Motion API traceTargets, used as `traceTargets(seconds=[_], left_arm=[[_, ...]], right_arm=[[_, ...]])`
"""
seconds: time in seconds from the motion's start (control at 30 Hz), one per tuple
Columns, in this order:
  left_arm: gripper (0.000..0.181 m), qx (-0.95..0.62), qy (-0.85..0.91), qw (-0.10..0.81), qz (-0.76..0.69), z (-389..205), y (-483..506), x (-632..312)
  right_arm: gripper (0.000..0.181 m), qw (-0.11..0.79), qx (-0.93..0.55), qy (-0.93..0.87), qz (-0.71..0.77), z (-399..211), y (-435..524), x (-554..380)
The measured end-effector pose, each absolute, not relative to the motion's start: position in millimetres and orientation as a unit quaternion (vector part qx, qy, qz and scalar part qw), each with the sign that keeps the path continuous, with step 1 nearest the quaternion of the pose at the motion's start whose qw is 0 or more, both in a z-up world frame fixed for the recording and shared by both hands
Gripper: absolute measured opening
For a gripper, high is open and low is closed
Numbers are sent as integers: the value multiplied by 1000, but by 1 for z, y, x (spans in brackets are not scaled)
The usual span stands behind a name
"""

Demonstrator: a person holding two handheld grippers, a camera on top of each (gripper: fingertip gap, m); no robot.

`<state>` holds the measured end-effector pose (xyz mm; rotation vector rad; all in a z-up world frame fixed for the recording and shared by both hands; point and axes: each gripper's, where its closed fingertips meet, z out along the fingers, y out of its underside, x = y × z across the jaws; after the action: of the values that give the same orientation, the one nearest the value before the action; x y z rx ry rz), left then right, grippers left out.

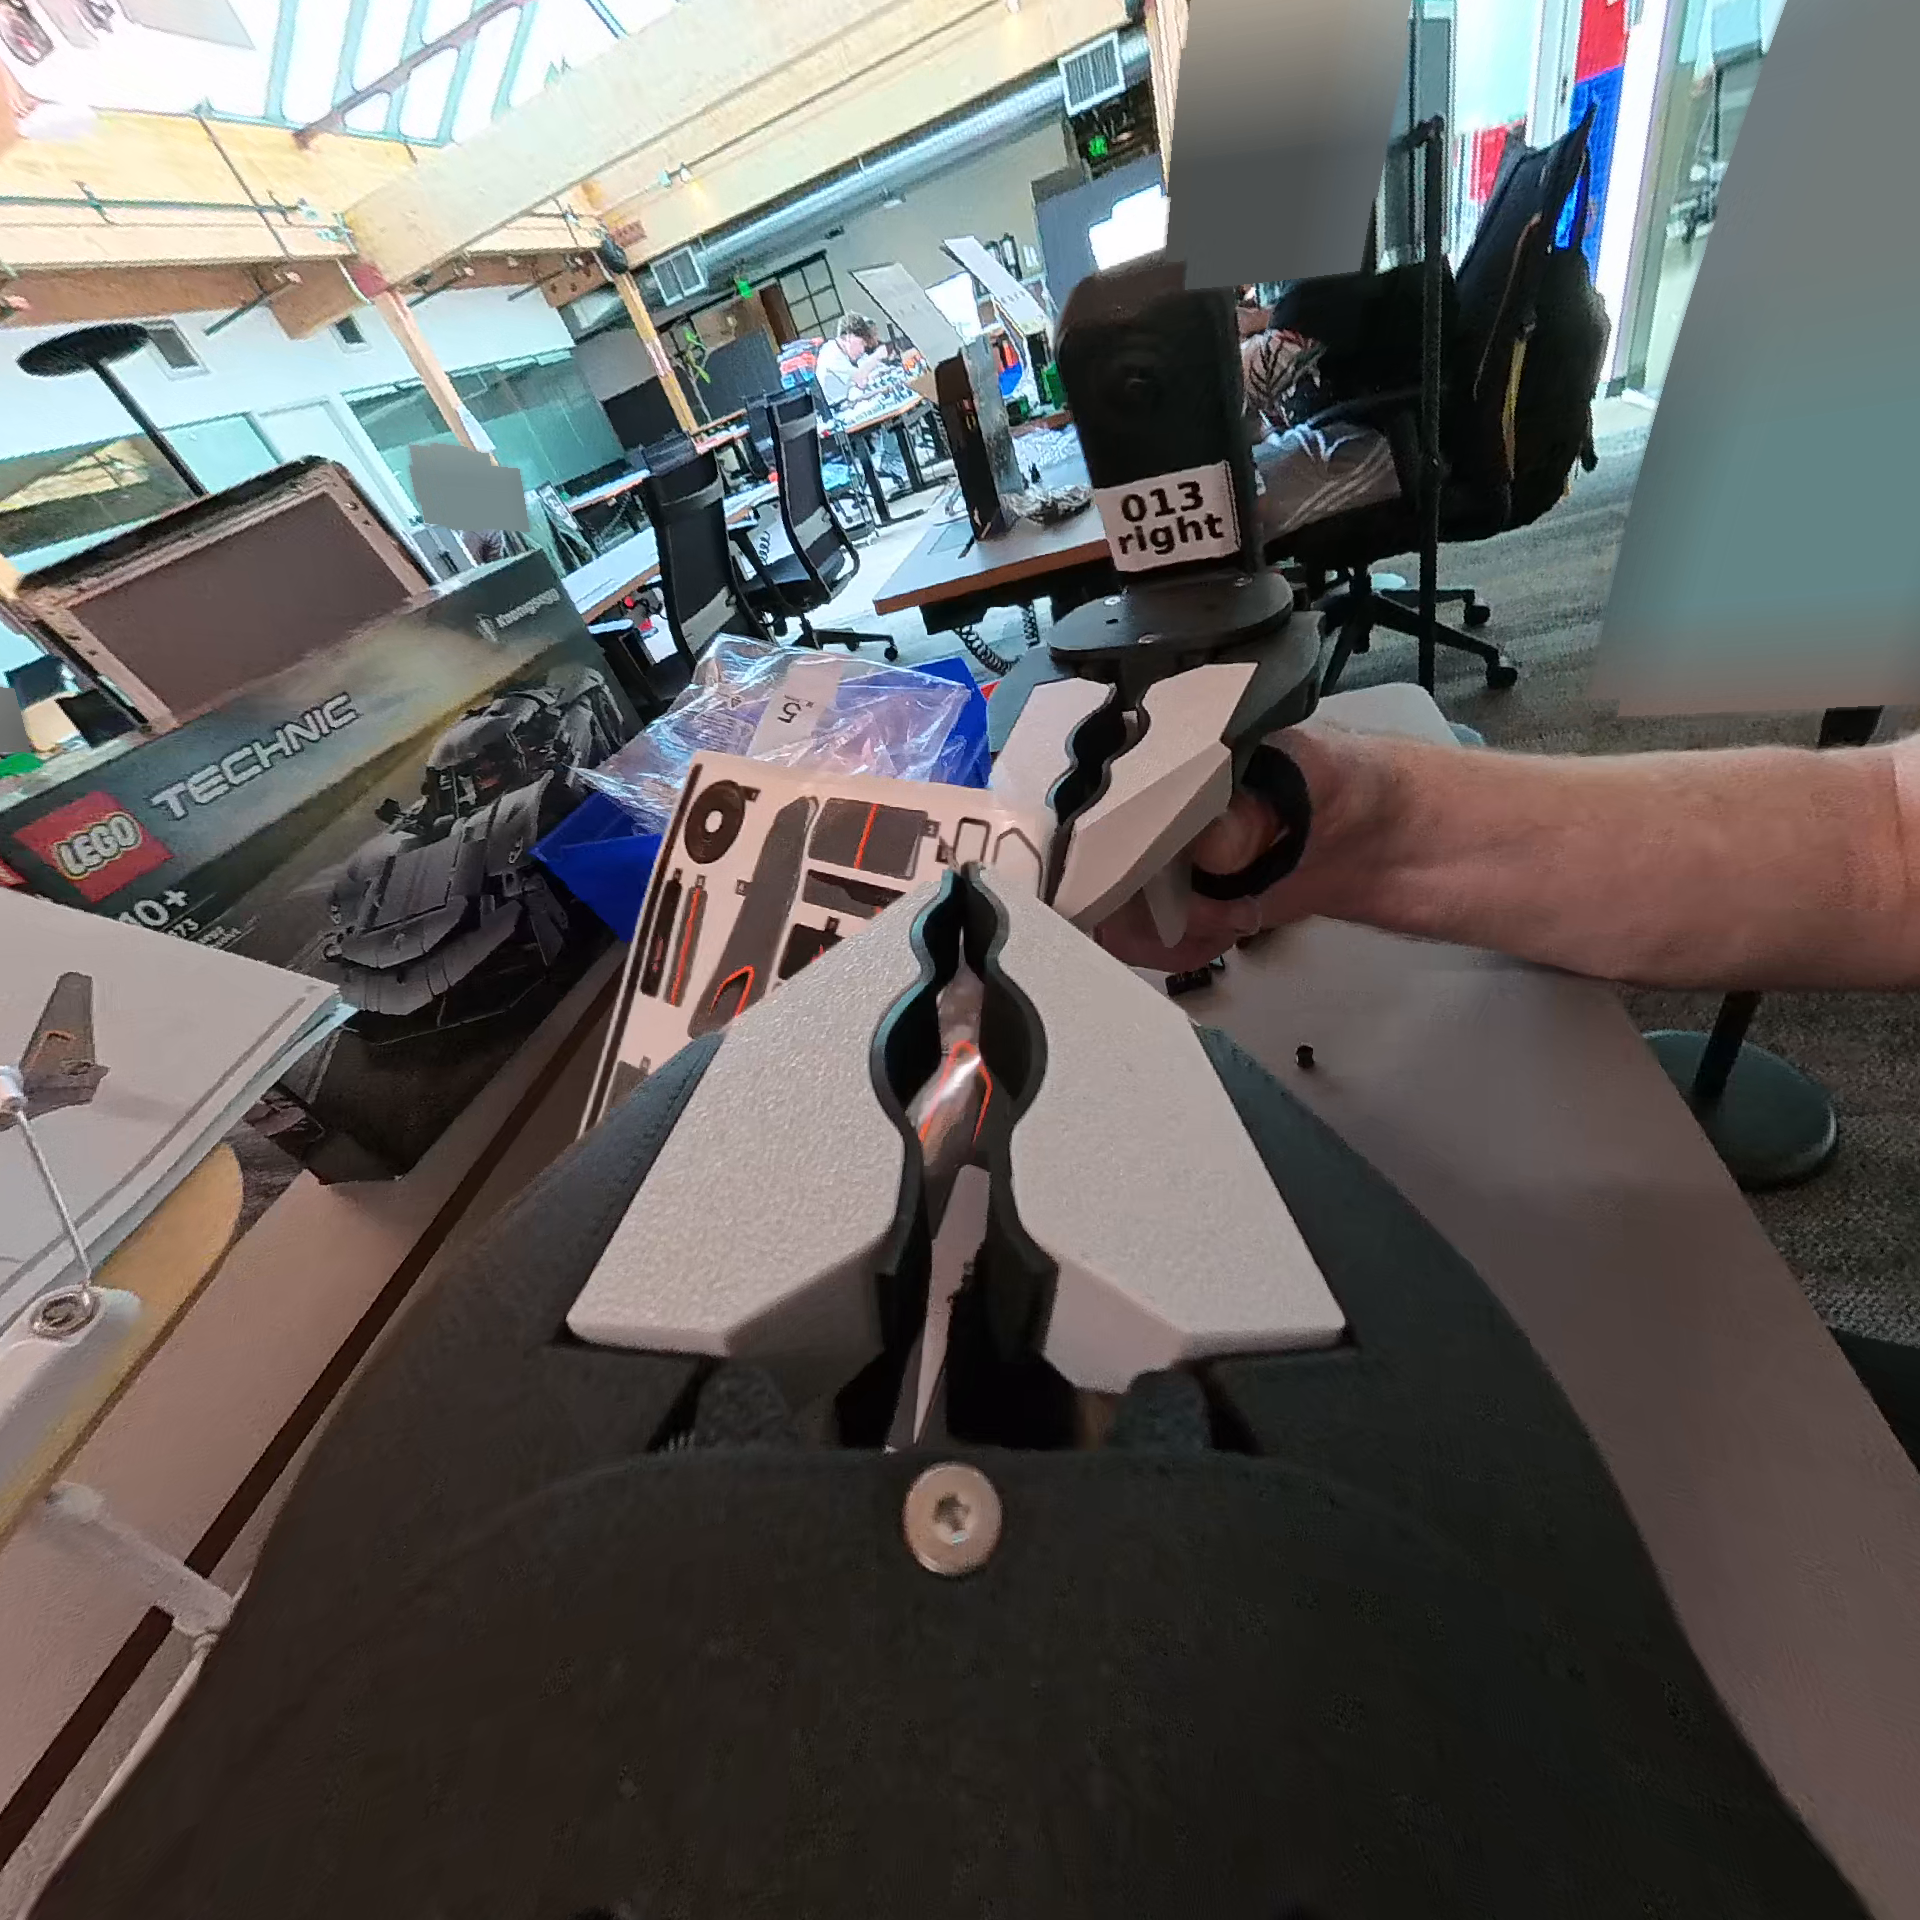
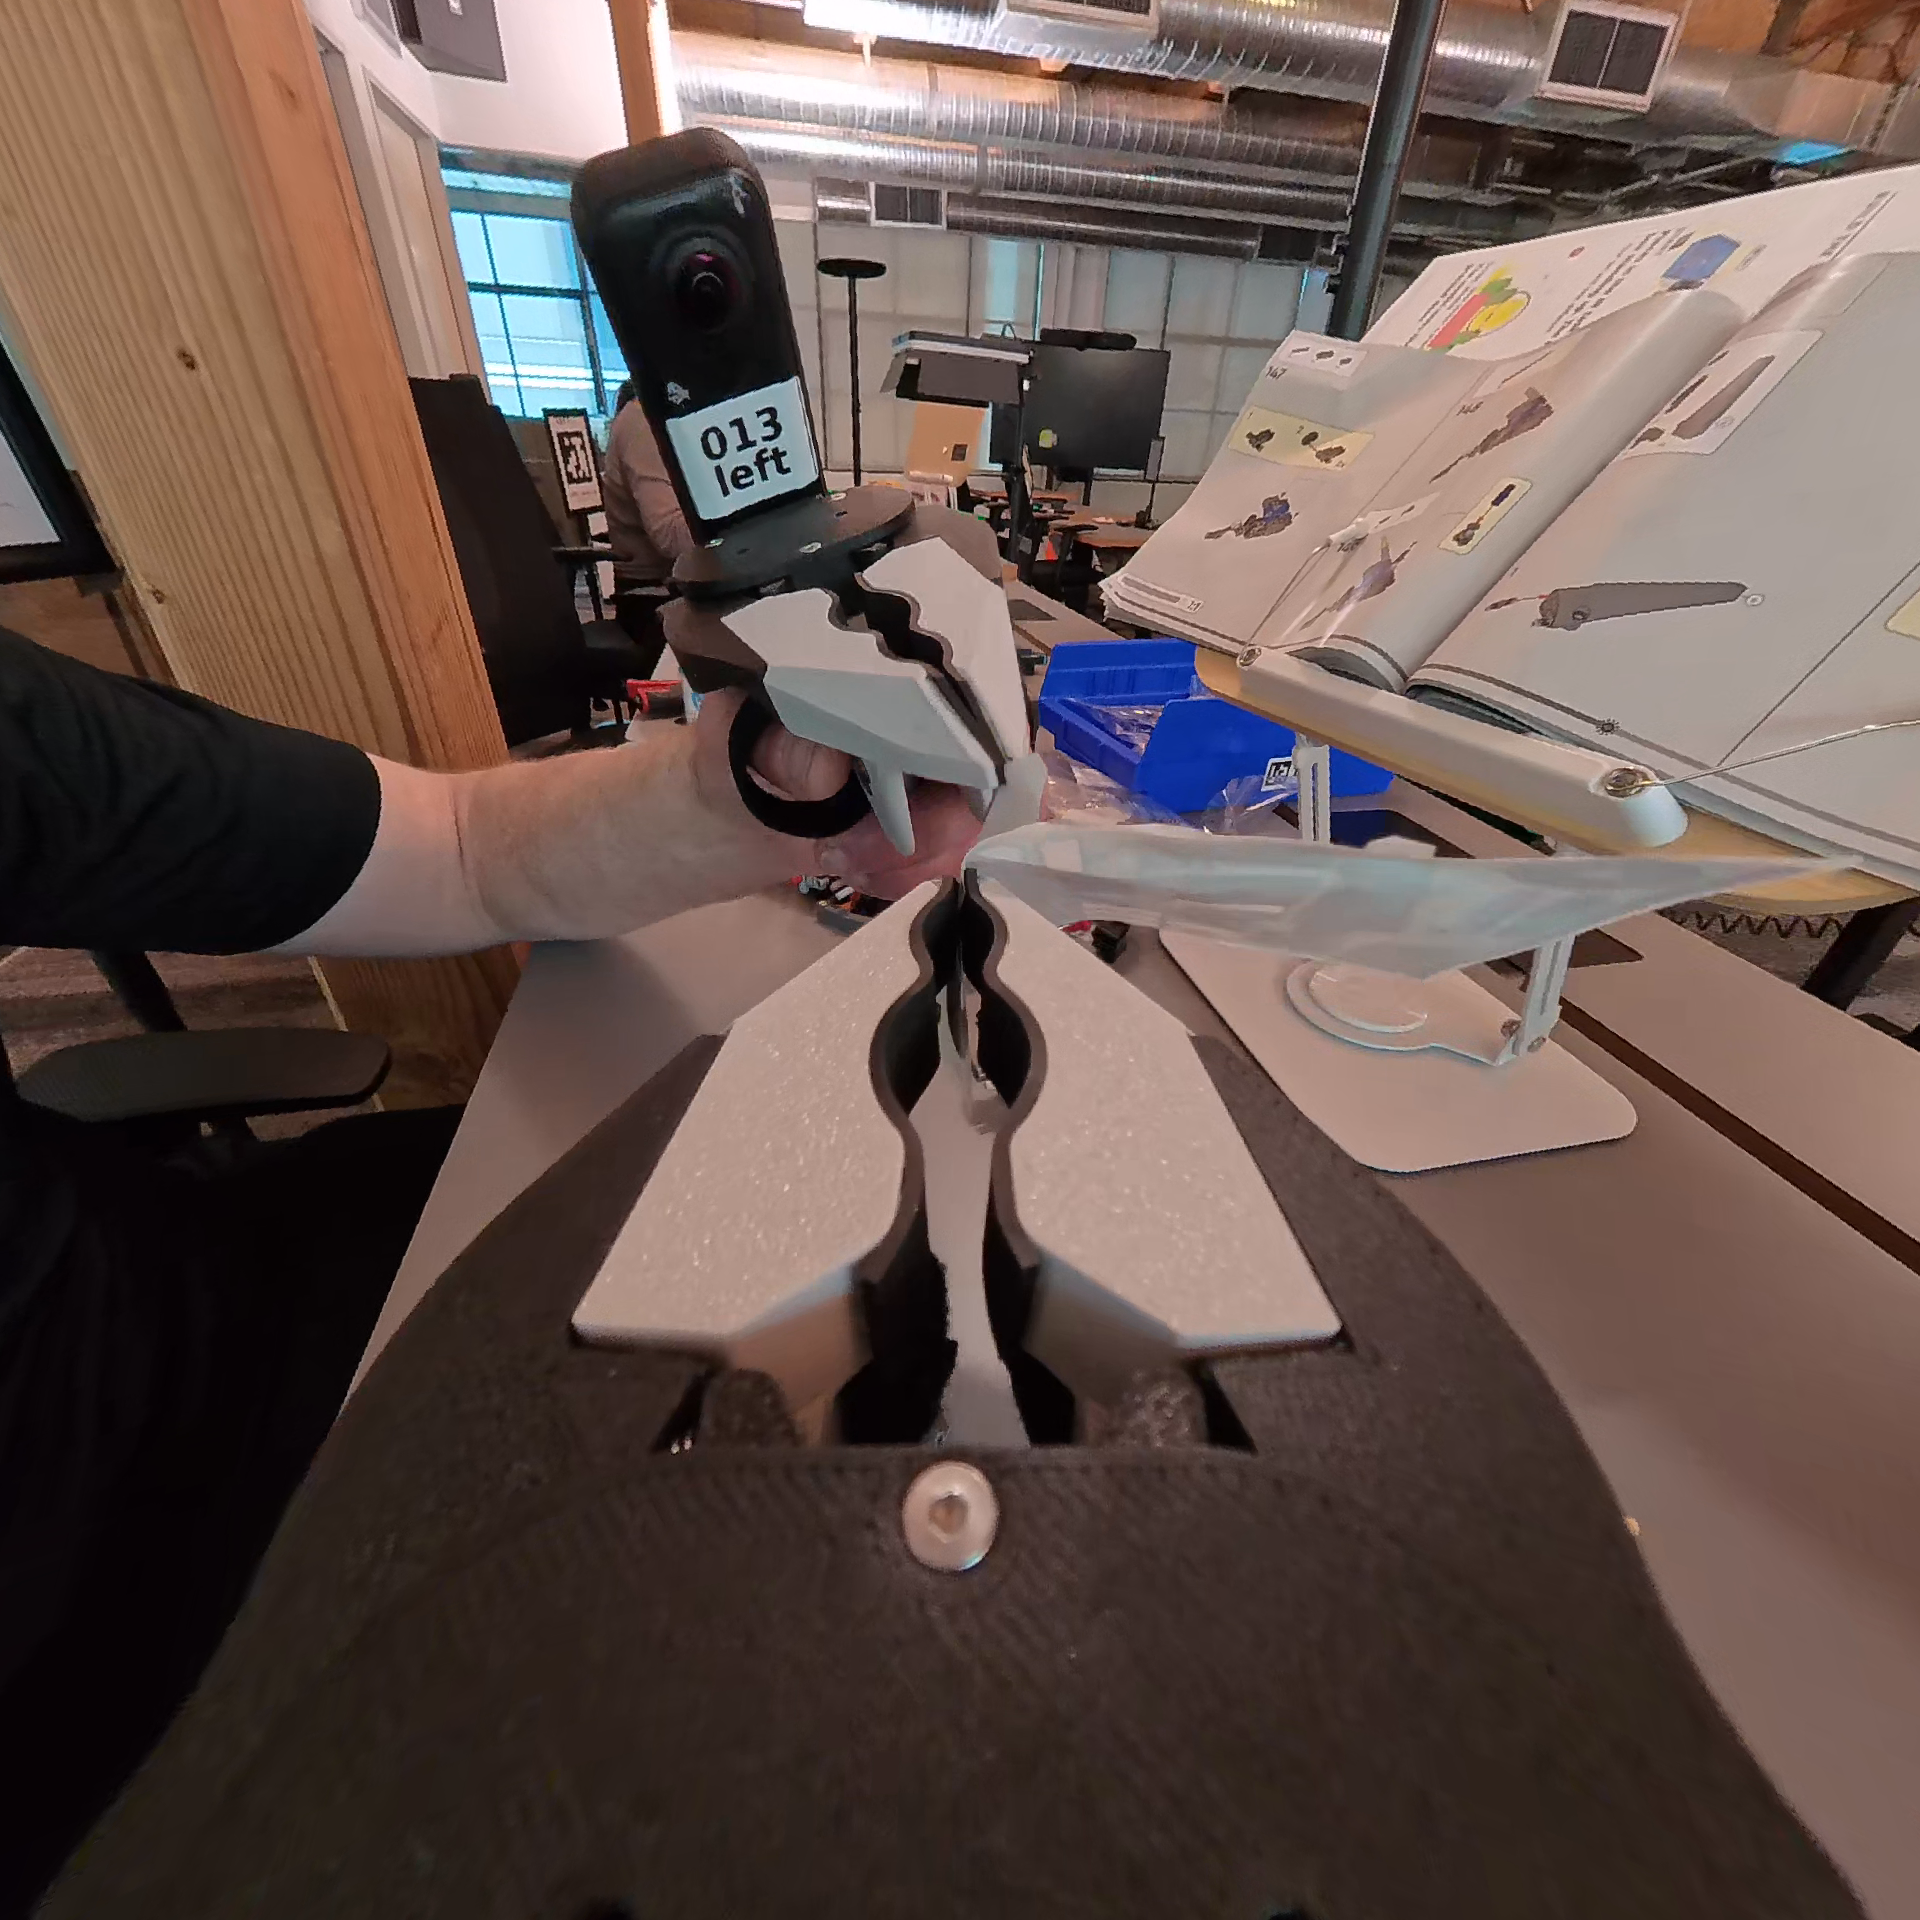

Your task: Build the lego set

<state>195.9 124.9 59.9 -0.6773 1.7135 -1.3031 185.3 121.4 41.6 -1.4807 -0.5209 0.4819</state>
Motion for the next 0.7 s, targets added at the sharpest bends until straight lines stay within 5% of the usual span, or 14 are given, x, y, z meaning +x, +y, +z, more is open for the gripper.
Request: traceTargets(seconds=[0.7], left_arm=[[0, -327, 581, 447, -596, 96, 175, 192]], right_arm=[[0, 700, -648, -179, 240, 48, 125, 207]])
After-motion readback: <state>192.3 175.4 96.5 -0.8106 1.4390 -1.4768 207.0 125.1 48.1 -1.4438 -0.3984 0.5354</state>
